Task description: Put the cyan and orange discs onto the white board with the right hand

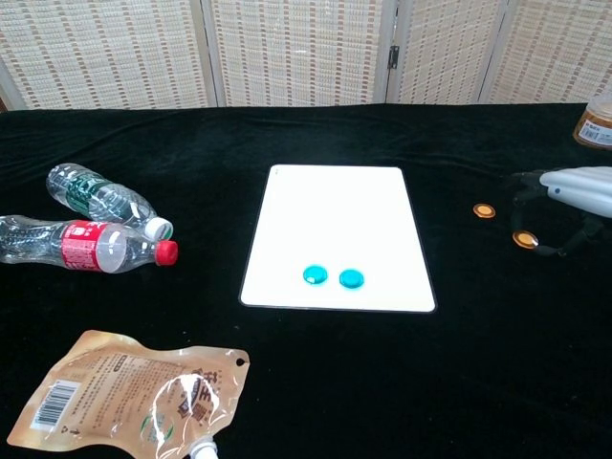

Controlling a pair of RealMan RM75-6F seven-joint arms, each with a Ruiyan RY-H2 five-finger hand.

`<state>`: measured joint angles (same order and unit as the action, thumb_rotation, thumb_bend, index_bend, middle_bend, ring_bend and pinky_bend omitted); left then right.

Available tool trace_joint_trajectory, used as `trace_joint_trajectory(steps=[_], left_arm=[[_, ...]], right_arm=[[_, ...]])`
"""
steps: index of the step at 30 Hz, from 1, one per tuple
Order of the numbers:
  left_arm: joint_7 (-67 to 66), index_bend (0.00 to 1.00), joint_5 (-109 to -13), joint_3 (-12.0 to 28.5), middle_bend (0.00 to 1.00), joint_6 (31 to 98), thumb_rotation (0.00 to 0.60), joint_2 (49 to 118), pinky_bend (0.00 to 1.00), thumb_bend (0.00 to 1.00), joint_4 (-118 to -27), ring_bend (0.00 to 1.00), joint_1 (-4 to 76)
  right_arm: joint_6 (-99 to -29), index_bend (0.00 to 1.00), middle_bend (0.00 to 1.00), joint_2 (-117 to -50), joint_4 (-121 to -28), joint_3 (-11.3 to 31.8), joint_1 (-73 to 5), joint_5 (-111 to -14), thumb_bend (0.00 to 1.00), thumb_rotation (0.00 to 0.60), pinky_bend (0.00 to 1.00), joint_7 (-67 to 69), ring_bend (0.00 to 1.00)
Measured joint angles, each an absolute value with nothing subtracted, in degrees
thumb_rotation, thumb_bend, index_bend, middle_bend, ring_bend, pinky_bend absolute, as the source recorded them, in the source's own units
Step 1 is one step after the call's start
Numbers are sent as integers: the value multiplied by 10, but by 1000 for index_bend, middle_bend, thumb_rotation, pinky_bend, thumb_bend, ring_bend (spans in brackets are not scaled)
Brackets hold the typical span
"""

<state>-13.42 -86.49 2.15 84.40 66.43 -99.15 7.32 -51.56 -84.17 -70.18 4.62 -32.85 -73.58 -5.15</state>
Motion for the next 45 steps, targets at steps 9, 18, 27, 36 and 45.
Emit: trace_joint_trajectory(steps=[9, 18, 27, 36, 45], left_arm=[[-134, 67, -869, 19, 35, 848, 600, 664, 0, 196, -992, 35, 70], [-131, 67, -869, 20, 35, 849, 600, 661, 0, 196, -990, 35, 70], [-131, 67, -870, 21, 35, 849, 600, 660, 0, 196, -991, 35, 71], [-129, 67, -867, 21, 35, 850, 600, 659, 0, 196, -989, 35, 68], [-127, 67, -866, 20, 35, 850, 600, 659, 0, 196, -987, 35, 67]], right_arm=[[-502, 492, 104, -827, -792, 78, -382, -752, 429, 600, 0, -87, 0], [-456, 488, 94, -868, -815, 116, -455, -697, 428, 600, 0, -178, 0], [-428, 466, 89, -931, -784, 133, -520, -619, 428, 600, 0, -251, 0], [-421, 448, 82, -969, -740, 132, -555, -570, 428, 600, 0, -286, 0], [-418, 437, 81, -997, -703, 128, -575, -552, 428, 600, 0, -290, 0]])
